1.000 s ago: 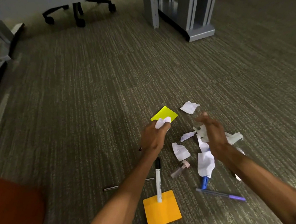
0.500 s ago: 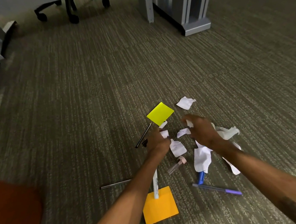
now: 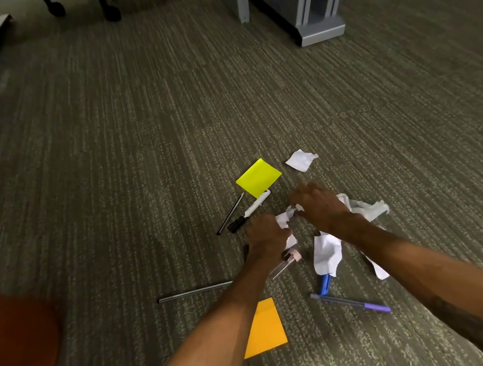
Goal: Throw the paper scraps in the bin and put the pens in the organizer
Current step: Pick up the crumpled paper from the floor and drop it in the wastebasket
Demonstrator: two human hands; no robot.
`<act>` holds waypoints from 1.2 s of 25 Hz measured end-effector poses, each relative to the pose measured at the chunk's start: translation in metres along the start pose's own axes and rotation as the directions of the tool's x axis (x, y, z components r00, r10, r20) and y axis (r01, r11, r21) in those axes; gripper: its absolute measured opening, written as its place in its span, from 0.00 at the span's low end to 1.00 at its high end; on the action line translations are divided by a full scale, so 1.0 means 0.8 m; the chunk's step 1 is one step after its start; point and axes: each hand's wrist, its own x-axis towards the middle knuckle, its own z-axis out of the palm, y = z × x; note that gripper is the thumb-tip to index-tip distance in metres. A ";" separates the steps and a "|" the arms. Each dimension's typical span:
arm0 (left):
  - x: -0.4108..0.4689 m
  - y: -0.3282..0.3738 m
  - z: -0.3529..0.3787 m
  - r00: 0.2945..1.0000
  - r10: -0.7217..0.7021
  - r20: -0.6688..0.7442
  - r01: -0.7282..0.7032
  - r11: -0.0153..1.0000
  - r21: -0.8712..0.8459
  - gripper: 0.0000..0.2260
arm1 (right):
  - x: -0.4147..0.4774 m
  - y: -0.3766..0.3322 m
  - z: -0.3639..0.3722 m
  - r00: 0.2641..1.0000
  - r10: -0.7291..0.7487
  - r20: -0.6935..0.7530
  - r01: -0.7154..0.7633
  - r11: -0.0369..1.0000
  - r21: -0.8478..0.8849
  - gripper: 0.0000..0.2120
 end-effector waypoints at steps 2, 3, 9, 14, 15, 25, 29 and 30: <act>-0.002 0.002 -0.006 1.000 0.007 -0.019 -0.008 0.999 -0.052 0.15 | -0.008 -0.001 -0.004 0.996 -0.006 -0.092 0.012 0.998 0.064 0.11; -0.004 0.004 -0.010 0.999 0.000 -0.037 -0.004 0.994 -0.107 0.13 | -0.013 -0.001 -0.008 0.990 0.004 -0.140 0.011 0.994 0.110 0.12; -0.035 0.024 -0.025 0.997 0.039 -0.073 -0.059 0.954 -0.293 0.12 | -0.062 0.000 -0.042 0.812 0.537 -0.227 -0.238 0.662 0.711 0.14; -0.060 0.036 -0.020 0.995 0.097 0.038 -0.069 0.885 -0.460 0.04 | -0.121 0.005 -0.053 0.709 0.699 -0.091 -0.211 0.334 0.919 0.07; -0.064 0.039 -0.021 0.993 0.102 0.054 -0.062 0.868 -0.493 0.04 | -0.126 0.003 -0.054 0.692 0.721 -0.033 -0.207 0.242 0.948 0.07; -0.091 0.018 -0.129 0.994 -0.054 -0.098 -0.038 0.661 -0.749 0.07 | -0.083 -0.134 -0.111 0.858 0.431 0.280 -0.032 -0.499 0.866 0.09; -0.119 -0.015 -0.233 0.960 -0.124 -0.253 -0.126 0.615 -0.779 0.05 | -0.048 -0.233 -0.163 0.937 0.283 0.203 -0.005 -0.572 0.820 0.07; -0.132 -0.024 -0.259 0.944 -0.145 -0.296 -0.147 0.620 -0.770 0.05 | -0.040 -0.259 -0.178 0.951 0.251 0.179 0.006 -0.595 0.804 0.06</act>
